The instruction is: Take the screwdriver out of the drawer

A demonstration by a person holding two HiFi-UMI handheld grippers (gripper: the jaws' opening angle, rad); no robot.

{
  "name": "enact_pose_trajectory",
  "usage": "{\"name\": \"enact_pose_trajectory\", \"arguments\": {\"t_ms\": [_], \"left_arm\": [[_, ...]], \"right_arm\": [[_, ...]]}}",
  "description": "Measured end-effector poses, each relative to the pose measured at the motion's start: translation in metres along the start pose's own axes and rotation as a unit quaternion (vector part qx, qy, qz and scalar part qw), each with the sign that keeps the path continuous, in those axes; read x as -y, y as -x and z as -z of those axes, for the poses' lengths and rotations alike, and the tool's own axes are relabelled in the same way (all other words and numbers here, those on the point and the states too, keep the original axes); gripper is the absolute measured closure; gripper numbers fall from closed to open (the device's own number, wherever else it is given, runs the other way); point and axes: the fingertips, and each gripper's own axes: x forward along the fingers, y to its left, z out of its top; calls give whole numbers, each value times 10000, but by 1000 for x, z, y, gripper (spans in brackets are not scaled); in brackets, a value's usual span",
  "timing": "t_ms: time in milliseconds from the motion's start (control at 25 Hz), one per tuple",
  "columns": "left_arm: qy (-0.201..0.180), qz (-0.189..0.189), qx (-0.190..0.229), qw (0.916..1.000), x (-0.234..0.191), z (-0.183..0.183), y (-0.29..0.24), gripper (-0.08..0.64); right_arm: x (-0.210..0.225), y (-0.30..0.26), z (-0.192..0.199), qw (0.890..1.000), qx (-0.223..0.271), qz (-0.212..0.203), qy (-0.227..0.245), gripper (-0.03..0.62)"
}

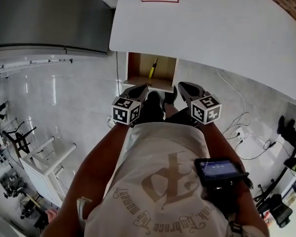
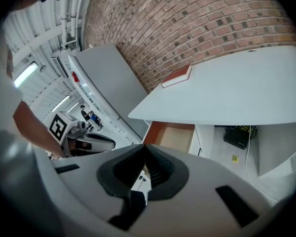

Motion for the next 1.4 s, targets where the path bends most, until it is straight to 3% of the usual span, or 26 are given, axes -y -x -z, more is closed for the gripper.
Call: {"name": "enact_pose_trajectory", "arguments": {"t_ms": [200, 560, 1000, 1400], "left_arm": [[-48, -236, -104, 9997, -7, 2, -11, 549], [-3, -338, -305, 9990, -20, 13, -31, 546], [343, -299, -553, 9974, -32, 22, -60, 468], [303, -293, -846, 9955, -38, 35, -90, 413]], "right_arm": [[6, -2, 4, 9999, 39, 29, -97, 586], [18, -9, 17, 9997, 4, 69, -253, 586], [29, -20, 26, 9991, -34, 12, -433, 586], [52, -28, 32, 9982, -19, 88, -591, 586]]}}
